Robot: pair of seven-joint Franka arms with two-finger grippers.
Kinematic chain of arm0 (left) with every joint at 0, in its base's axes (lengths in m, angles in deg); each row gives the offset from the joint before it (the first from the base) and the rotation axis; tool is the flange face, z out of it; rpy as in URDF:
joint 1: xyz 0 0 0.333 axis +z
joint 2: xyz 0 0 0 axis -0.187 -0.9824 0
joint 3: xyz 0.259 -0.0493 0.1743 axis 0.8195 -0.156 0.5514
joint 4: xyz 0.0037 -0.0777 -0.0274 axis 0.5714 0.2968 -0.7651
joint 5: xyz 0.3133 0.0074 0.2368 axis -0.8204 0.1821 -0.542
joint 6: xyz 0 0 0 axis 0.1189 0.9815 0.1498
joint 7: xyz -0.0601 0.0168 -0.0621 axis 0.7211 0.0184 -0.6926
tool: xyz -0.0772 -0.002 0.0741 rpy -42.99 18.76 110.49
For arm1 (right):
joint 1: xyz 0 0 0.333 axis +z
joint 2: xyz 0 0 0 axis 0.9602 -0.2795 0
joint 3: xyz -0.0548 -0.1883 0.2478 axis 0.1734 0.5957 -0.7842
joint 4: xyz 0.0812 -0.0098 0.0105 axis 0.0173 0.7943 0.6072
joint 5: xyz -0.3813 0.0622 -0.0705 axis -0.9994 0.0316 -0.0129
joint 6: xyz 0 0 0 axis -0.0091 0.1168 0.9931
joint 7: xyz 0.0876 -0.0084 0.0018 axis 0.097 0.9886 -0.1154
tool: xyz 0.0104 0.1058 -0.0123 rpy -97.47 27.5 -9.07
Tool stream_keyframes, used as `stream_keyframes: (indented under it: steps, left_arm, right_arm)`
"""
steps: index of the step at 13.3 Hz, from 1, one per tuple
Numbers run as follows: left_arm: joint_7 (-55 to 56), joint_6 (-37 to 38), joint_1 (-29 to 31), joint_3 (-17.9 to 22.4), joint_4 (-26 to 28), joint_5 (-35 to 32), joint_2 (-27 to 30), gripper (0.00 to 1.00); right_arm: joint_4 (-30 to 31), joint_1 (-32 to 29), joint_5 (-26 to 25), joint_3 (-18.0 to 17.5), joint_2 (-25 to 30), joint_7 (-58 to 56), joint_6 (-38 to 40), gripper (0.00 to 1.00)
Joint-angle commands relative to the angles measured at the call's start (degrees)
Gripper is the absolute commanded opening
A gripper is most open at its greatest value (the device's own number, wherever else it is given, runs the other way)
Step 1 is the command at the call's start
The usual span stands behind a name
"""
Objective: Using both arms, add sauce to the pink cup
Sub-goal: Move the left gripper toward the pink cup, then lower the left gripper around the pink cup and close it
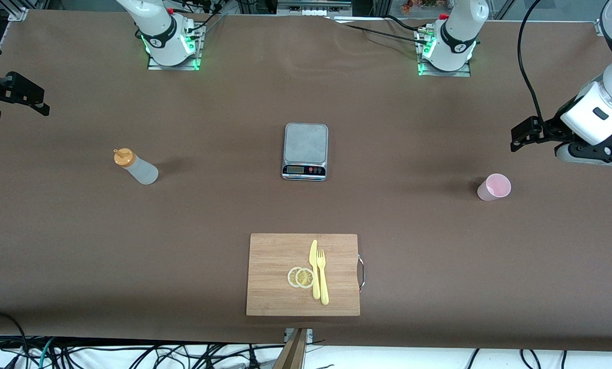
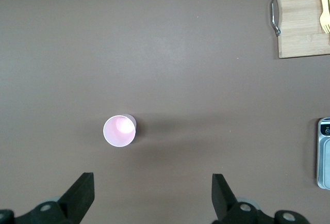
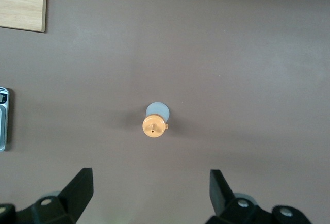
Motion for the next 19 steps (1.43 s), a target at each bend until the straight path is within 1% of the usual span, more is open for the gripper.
stream_keyframes:
  steps: [1,4,5,7,9,13,14,15,18,19]
  left_arm:
    - [-0.23,0.76,1.51,0.66,-1.42,-1.31,-2.64,1.00]
    - [-4.69,0.23,5.55,0.66,-1.42,-1.49,-5.10,1.00]
    - [-6.28,-0.56,7.22,0.66,-1.42,-1.49,-6.32,1.00]
    - [-11.71,-4.41,9.86,0.75,-1.42,-1.49,-9.22,1.00]
    - [-16.12,-5.48,11.62,0.75,-1.33,-1.49,-12.12,1.00]
    - [-17.45,-6.01,14.17,0.75,-0.28,-1.58,-17.13,1.00]
    - [-17.98,-7.06,14.35,0.75,0.59,-1.84,-17.76,1.00]
    - [-18.50,-8.63,14.35,0.75,2.95,-3.84,-17.59,1.00]
    - [-18.60,-16.09,14.53,0.66,8.58,-4.30,-17.15,1.00]
    - [-18.60,-18.99,15.05,0.57,11.21,-4.30,-17.06,1.00]
  right_arm:
    - [-0.34,-0.22,1.01,-0.21,0.59,-0.11,1.14,1.00]
    - [-0.34,-0.22,0.92,-0.04,0.50,-0.20,0.88,1.00]
    - [-0.34,-0.22,0.92,-0.12,0.50,-0.20,0.88,1.00]
    - [-0.34,-0.22,0.92,-0.12,0.50,-0.20,0.97,1.00]
    - [-0.34,-0.22,0.92,-0.12,0.50,-0.29,1.14,1.00]
    - [0.01,-0.22,0.92,-0.12,0.50,-0.38,1.14,1.00]
    - [0.01,-0.22,0.92,-0.12,0.50,-0.38,1.14,1.00]
    - [0.01,-0.22,0.92,-0.12,0.50,-0.38,1.14,1.00]
    - [0.01,-0.22,0.92,-0.12,0.59,-0.73,1.14,1.00]
    - [0.01,-0.22,0.92,-0.04,0.59,-0.99,1.14,1.00]
